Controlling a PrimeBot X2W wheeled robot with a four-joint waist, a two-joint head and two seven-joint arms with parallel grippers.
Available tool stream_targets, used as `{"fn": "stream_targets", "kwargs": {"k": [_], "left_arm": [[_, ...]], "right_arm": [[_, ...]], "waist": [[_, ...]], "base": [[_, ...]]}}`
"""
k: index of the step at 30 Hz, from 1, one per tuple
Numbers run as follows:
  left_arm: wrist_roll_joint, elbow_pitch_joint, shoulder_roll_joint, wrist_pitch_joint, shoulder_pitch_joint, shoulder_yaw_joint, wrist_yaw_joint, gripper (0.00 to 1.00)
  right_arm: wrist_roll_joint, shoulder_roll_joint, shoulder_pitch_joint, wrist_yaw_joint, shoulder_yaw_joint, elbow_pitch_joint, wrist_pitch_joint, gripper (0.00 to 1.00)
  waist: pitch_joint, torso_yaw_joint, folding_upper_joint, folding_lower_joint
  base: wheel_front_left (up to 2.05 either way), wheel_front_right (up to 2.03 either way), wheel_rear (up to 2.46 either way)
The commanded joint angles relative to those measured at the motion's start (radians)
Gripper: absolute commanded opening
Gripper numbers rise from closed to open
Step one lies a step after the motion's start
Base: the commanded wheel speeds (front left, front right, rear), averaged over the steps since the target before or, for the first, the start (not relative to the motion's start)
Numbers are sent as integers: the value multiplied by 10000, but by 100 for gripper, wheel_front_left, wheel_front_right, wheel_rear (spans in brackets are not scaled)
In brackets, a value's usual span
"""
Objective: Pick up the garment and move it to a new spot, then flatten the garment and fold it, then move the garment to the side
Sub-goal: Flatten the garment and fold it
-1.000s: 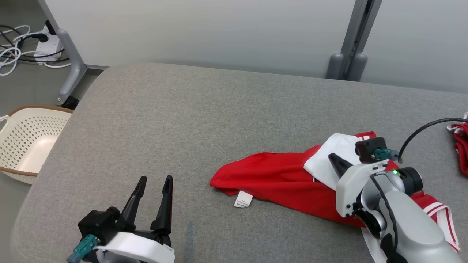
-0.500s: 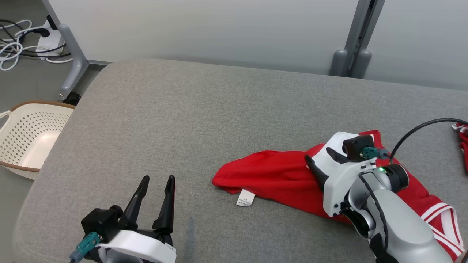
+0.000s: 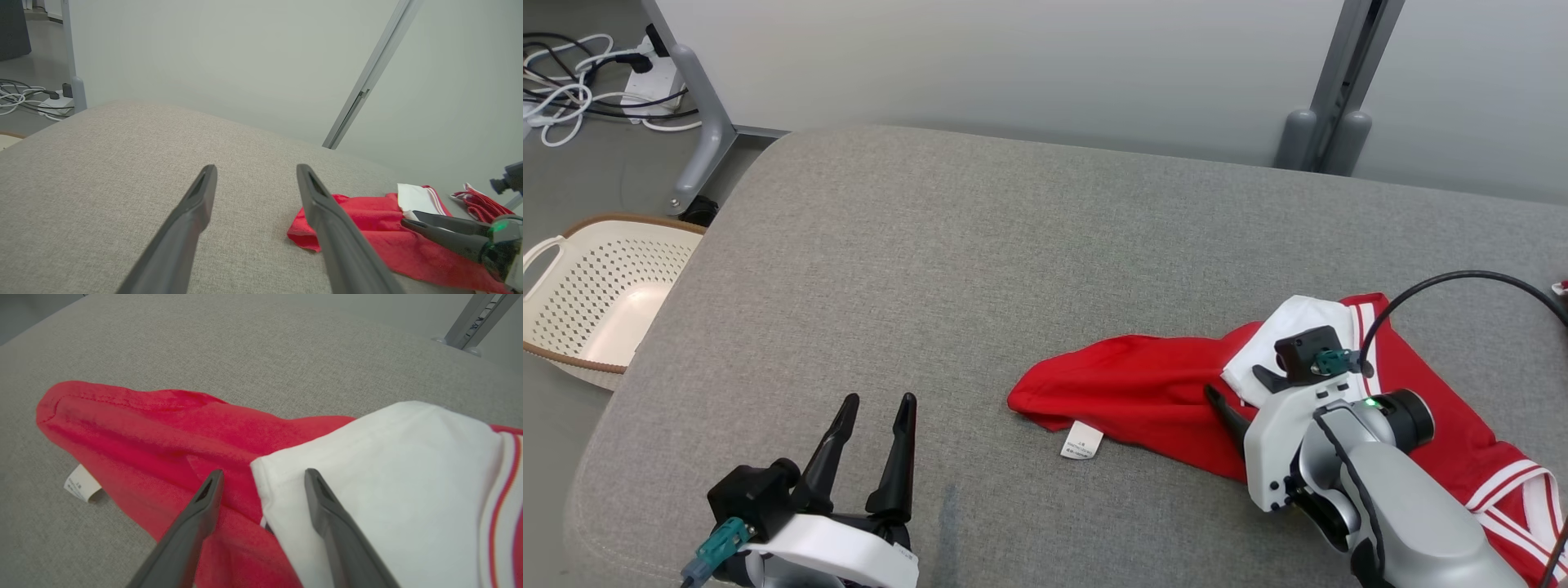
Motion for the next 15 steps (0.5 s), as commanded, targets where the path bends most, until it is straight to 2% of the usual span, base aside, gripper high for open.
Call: {"fn": "stream_targets", "kwargs": {"k": [1, 4, 6, 8, 9, 15], "left_arm": [[-57, 19, 57, -23, -148, 7, 41, 100], [-65, 46, 73, -26, -134, 26, 42, 100], [-85, 59, 86, -28, -137, 35, 33, 100], [-92, 57, 87, -30, -137, 22, 49, 100], [-97, 57, 91, -30, -136, 16, 54, 100], [-132, 93, 129, -22, -161, -17, 42, 100]], "right_arm": [[-97, -41, -98, 1, -90, 71, -52, 93], [-284, -15, -165, 2, -276, 237, -124, 45], [-423, 17, -194, 2, -419, 326, -189, 35], [-520, 62, -217, 2, -522, 405, -221, 9], [-564, 78, -231, 2, -566, 440, -236, 0], [-757, 186, -261, 2, -861, 556, -451, 0]], "waist": [[0, 0, -1, 0], [-9, -23, -1, 0], [-16, -46, -1, 0], [-29, -69, -1, 0], [-34, -82, -1, 0], [-65, -150, -1, 0]], "base": [[0, 0, 0], [0, 0, 0], [0, 0, 0], [0, 0, 0], [0, 0, 0], [0, 0, 0]]}}
